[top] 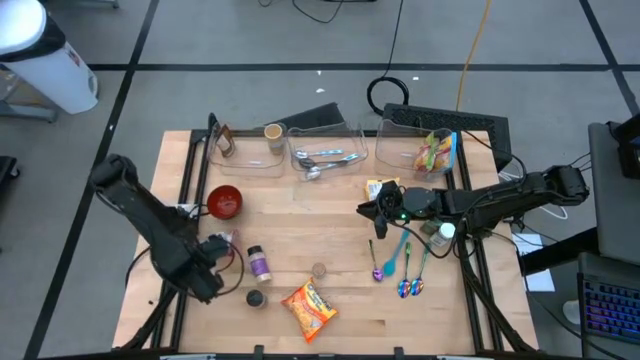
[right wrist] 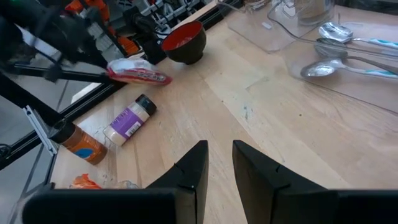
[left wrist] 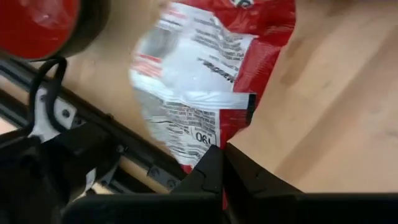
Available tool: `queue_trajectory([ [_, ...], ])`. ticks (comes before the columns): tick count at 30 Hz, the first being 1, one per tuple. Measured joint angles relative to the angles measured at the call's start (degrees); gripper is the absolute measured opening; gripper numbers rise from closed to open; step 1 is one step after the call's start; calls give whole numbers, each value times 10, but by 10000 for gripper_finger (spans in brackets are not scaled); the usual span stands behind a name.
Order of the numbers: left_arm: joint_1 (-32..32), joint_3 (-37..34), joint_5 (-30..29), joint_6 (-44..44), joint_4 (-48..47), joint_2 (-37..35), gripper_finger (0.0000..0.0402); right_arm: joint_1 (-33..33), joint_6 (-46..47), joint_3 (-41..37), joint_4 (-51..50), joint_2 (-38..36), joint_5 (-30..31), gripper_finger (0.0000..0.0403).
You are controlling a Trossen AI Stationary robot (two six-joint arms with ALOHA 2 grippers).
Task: Pick & Place Food Item
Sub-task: Put the red noodle pack into the right transparent bin
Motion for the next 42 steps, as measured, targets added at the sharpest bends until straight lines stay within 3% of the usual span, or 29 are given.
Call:
queue_trajectory([
  [10,41,115,-39,18,-59,-68,1,0,-68,0,76,0,-10,68],
  [15,84,177,-50,89,-82,-69,1,-12,-72,6,153,0,-94,68],
  [19,133,208,-51,163,-81,-65,0,-15,-98,50,112,0,-140,73],
  [28,267,263,-51,327,-38,-32,0,-6,-236,225,-84,23,-122,136],
  [34,345,305,-51,423,23,8,0,-6,-280,302,-97,73,-121,192],
  [42,418,377,-42,482,71,84,0,-7,-267,337,-99,141,-121,237],
])
